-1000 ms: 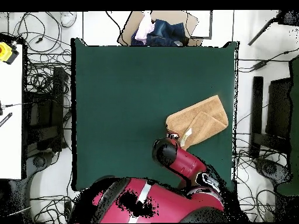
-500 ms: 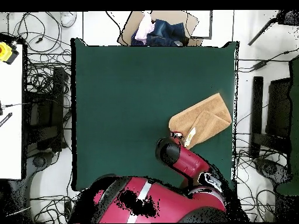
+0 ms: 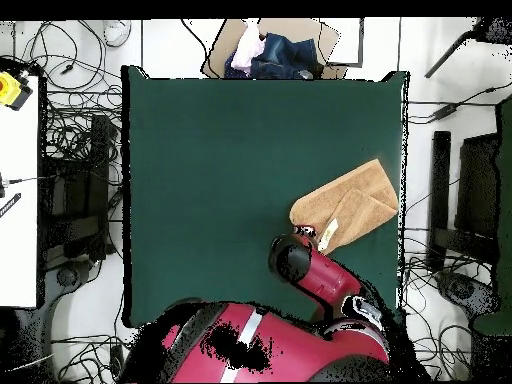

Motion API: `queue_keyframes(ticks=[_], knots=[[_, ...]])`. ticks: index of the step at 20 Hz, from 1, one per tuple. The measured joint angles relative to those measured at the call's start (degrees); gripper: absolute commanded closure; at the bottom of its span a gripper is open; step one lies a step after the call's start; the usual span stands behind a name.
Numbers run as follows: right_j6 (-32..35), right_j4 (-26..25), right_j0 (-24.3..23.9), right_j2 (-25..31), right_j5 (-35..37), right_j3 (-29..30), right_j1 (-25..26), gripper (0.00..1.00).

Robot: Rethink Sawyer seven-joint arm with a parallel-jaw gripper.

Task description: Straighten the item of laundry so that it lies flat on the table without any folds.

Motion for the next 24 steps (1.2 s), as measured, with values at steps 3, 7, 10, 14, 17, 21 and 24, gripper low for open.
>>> queue_keyframes(ticks=[3, 7, 10, 14, 17, 21, 24], knots=[[0.00, 0.00, -0.30, 0.00, -0.02, -0.07, 0.00, 1.00], [0.00, -0.08, -0.80, 0.01, -0.07, -0.18, -0.01, 1.00], [0.00, -1.47, -1.90, 0.58, -0.40, -0.19, -0.25, 1.00], [0.01, -6.90, -5.67, 3.23, -0.49, -0.14, -1.46, 1.00], [0.01, -11.58, -9.19, 5.89, -0.40, -0.09, -2.50, 1.00], [0.00, -14.62, -12.35, 8.49, -0.36, 0.34, -3.30, 1.00], [0.00, -15.06, -13.34, 9.36, -0.32, 0.48, -3.47, 1.00]])
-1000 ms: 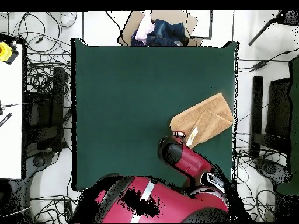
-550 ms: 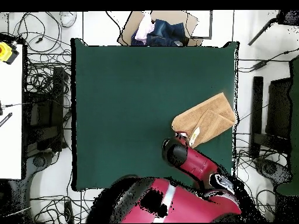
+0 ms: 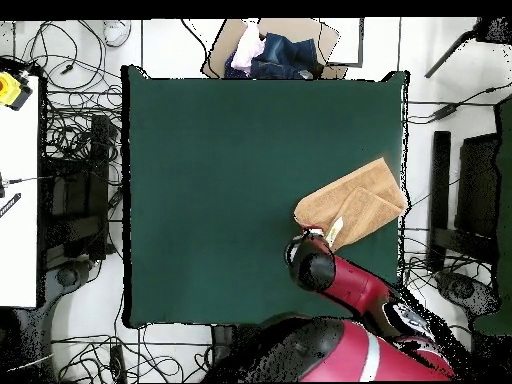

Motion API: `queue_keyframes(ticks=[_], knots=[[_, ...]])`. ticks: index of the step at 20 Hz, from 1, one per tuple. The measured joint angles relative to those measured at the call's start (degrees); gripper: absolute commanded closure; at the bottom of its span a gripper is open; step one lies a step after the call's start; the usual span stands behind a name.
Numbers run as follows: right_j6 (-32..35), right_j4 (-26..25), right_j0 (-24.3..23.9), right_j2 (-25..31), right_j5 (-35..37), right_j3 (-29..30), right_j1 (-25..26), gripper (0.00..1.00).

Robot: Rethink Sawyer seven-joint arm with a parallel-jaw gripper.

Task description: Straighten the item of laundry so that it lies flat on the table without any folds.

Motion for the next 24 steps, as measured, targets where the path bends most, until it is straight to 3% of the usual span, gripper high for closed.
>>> queue_keyframes(ticks=[24], knots=[[0.00, 1.25, 1.56, -0.38, 5.64, -3.01, 0.30, 1.00]])
